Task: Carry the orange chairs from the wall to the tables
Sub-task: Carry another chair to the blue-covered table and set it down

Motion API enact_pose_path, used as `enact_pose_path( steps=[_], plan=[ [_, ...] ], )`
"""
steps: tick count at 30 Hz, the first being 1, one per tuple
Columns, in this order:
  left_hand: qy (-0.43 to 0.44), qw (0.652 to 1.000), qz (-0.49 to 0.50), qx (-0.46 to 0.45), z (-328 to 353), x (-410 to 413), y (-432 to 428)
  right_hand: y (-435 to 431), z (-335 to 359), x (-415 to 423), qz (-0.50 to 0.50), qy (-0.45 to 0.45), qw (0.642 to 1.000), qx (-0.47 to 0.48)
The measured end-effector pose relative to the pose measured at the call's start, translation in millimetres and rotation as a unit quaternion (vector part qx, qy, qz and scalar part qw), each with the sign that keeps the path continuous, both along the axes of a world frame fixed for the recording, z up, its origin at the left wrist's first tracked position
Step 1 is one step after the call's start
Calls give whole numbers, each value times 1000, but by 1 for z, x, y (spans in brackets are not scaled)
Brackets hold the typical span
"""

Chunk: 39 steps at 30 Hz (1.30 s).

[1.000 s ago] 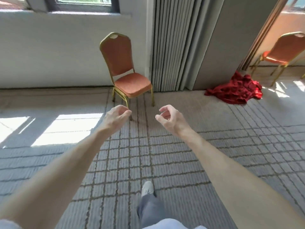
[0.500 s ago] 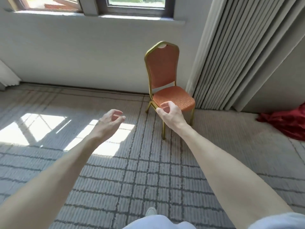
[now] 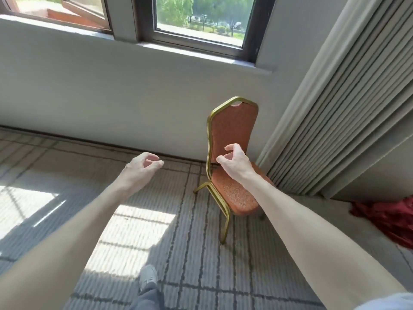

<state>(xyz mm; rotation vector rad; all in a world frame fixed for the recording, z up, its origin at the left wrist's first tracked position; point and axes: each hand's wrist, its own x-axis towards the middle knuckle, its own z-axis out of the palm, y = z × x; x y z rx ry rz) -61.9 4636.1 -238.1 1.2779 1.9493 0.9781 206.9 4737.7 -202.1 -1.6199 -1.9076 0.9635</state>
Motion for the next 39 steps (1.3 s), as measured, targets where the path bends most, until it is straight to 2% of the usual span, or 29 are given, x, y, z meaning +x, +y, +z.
enact_pose_path(
  steps=[7,15,23,28,35,39],
  plan=[
    [-17,996,-75,-41,17,-95,164,144,4,-69,-113,-49,992,-28],
    [-23,988,-145,-44,26,-135,313,267,-13,-112,-179,-67,981,-44],
    [7,967,-228,-109,-10,-143,499,449,-68,-127,-259,-43,961,-91],
    [64,937,-315,-137,-2,-125,600,527,-89,-126,-308,-27,941,-137],
    [65,892,-419,-155,-14,-73,705,567,-100,-123,-335,-27,925,-175],
    [73,845,-500,-177,-38,-47,740,586,-110,-133,-370,-5,912,-179]
  ],
)
